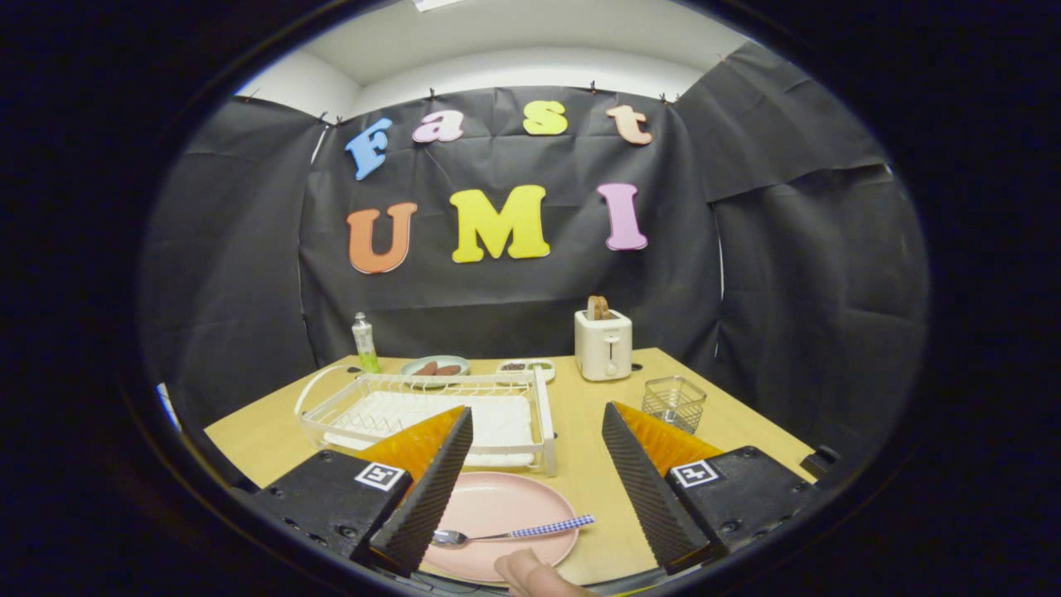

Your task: Take the plate from the dish rack, then take the spoon from the basket and place it into the plate.

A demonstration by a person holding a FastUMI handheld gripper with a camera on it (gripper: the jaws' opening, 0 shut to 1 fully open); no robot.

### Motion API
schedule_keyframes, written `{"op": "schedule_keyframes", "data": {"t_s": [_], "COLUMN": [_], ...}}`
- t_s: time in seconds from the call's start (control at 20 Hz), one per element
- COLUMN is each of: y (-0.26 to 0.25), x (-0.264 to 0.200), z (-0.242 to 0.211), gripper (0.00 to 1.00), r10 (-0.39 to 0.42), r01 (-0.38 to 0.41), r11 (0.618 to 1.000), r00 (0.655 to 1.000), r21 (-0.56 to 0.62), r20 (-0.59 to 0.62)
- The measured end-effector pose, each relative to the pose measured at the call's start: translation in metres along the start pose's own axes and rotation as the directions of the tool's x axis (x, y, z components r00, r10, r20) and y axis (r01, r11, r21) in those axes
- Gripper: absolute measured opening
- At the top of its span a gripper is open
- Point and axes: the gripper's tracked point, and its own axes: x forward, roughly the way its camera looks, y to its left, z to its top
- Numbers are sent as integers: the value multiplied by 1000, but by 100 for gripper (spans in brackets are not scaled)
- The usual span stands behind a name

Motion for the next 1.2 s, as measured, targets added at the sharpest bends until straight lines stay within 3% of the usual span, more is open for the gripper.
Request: {"op": "schedule_keyframes", "data": {"t_s": [0.55, 1.2], "y": [-10, -20], "x": [-69, -89], "z": [37, 46], "gripper": [100, 100], "r10": [-51, -47], "r01": [52, 46], "r11": [998, 999], "r00": [998, 997], "r21": [-28, 7], "r20": [43, 62]}}
